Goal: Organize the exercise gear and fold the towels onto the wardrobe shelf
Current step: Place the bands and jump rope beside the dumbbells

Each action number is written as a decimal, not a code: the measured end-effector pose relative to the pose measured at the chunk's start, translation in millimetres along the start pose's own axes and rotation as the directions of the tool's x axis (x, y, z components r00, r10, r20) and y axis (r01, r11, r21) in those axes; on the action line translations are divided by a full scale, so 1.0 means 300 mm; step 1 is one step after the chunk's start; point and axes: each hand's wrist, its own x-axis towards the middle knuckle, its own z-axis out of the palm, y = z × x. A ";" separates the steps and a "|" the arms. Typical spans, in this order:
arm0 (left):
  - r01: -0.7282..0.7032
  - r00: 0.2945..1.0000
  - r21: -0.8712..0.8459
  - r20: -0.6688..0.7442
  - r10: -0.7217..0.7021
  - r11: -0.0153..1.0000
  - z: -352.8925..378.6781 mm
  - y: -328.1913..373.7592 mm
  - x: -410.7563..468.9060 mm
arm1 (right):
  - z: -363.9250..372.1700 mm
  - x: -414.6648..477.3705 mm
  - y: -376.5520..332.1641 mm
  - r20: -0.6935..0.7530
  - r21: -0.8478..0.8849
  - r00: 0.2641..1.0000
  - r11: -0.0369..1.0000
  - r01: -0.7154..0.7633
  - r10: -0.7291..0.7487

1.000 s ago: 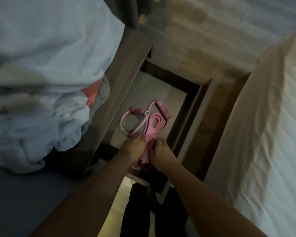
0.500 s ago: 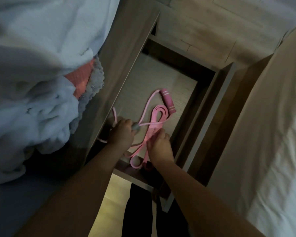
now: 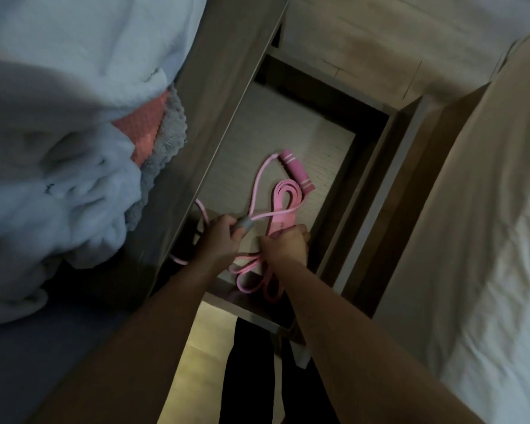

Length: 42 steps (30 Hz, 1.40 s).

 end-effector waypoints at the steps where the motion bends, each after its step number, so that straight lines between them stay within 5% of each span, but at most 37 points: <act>1: 0.002 1.000 -0.016 0.009 -0.002 1.000 0.003 0.004 -0.008 | 0.000 -0.002 0.004 0.000 -0.025 1.000 1.000 0.000 0.000; 9: 0.008 1.000 -0.054 0.018 -0.007 0.999 0.018 0.013 -0.030 | 0.020 -0.009 0.018 -0.053 -0.013 0.998 0.999 0.046 -0.046; 12: 0.011 1.000 -0.068 -0.005 -0.012 0.998 -0.009 0.023 -0.052 | -0.033 -0.031 0.029 0.029 0.153 0.998 0.987 0.043 -0.048; 18: -0.008 1.000 -0.101 -0.025 0.005 0.995 -0.079 0.115 -0.109 | -0.168 -0.115 0.008 0.257 0.130 0.965 0.991 0.010 -0.044; 25: 0.012 0.999 -0.104 -0.035 -0.016 0.994 -0.136 0.179 -0.194 | -0.295 -0.216 0.017 0.476 0.297 0.879 0.934 -0.200 0.038; 33: 0.082 0.996 -0.158 0.056 -0.074 0.984 -0.209 0.294 -0.414 | -0.568 -0.366 0.118 0.432 0.333 0.901 0.934 -0.132 -0.027; 38: 0.056 0.998 -0.133 0.030 -0.052 0.990 -0.199 0.346 -0.569 | -0.674 -0.428 0.186 0.241 0.543 0.961 0.840 -0.016 -0.138; 42: 0.071 0.997 -0.163 -0.006 -0.073 0.984 -0.187 0.360 -0.676 | -0.691 -0.439 0.211 0.231 0.625 0.973 0.769 -0.134 -0.018</act>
